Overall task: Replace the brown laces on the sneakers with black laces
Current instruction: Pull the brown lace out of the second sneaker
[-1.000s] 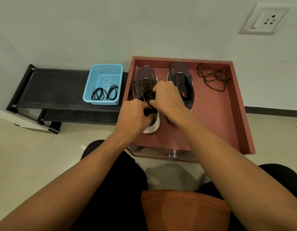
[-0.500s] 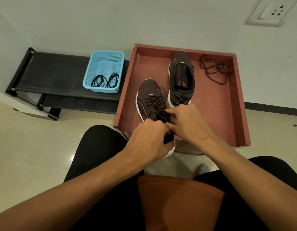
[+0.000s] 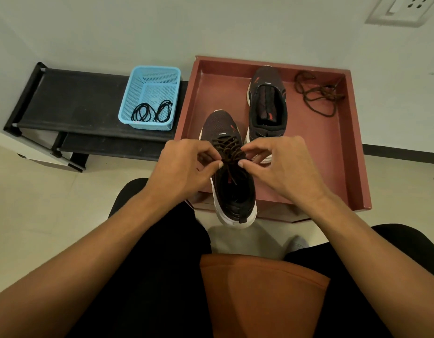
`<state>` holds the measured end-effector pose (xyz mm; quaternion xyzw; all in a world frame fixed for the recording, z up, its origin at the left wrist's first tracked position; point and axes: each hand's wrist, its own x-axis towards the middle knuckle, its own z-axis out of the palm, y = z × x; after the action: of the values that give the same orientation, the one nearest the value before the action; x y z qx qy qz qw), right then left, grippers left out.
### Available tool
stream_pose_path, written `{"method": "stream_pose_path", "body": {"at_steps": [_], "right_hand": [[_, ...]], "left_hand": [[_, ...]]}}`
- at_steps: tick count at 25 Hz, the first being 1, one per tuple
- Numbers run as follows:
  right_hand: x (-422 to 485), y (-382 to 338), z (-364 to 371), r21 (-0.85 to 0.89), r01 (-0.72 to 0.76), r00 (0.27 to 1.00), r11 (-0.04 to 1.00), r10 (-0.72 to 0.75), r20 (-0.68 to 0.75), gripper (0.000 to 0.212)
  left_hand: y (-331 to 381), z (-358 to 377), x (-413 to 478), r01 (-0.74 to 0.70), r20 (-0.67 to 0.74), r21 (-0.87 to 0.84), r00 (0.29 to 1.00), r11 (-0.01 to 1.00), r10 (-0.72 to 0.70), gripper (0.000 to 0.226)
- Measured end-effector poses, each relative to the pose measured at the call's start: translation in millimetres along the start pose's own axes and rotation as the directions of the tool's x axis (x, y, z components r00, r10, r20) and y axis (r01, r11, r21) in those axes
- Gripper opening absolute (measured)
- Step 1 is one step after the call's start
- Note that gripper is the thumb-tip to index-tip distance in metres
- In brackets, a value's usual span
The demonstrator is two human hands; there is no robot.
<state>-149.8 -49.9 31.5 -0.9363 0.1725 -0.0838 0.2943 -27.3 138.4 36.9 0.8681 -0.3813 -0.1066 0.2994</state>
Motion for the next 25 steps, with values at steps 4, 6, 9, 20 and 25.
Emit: {"method": "stream_pose_path", "body": {"at_steps": [4, 6, 9, 20, 25], "right_hand": [[5, -6, 2, 0.193, -0.018, 0.999, 0.981, 0.026, -0.037, 0.024], [9, -5, 5, 0.245, -0.031, 0.999, 0.969, 0.041, -0.036, 0.021], [11, -5, 9, 0.266, -0.018, 0.998, 0.964, 0.031, -0.046, 0.015], [10, 9, -3, 0.41, -0.118, 0.99, 0.904, 0.139, -0.02, 0.012], [12, 33, -32, 0.516, -0.148, 0.968, 0.843, 0.232, -0.1, 0.012]], "left_hand": [[-10, 15, 5, 0.097, 0.018, 0.037, 0.995, 0.995, -0.098, 0.03], [-10, 20, 7, 0.1, 0.029, 0.048, 0.994, 0.994, -0.102, 0.039], [-5, 24, 11, 0.101, 0.049, 0.051, 0.993, 0.994, -0.103, 0.043], [-10, -2, -5, 0.079, 0.054, 0.027, 0.995, 0.997, -0.08, 0.014], [-27, -35, -11, 0.096, 0.147, 0.082, 0.983, 0.992, -0.107, 0.012]]}}
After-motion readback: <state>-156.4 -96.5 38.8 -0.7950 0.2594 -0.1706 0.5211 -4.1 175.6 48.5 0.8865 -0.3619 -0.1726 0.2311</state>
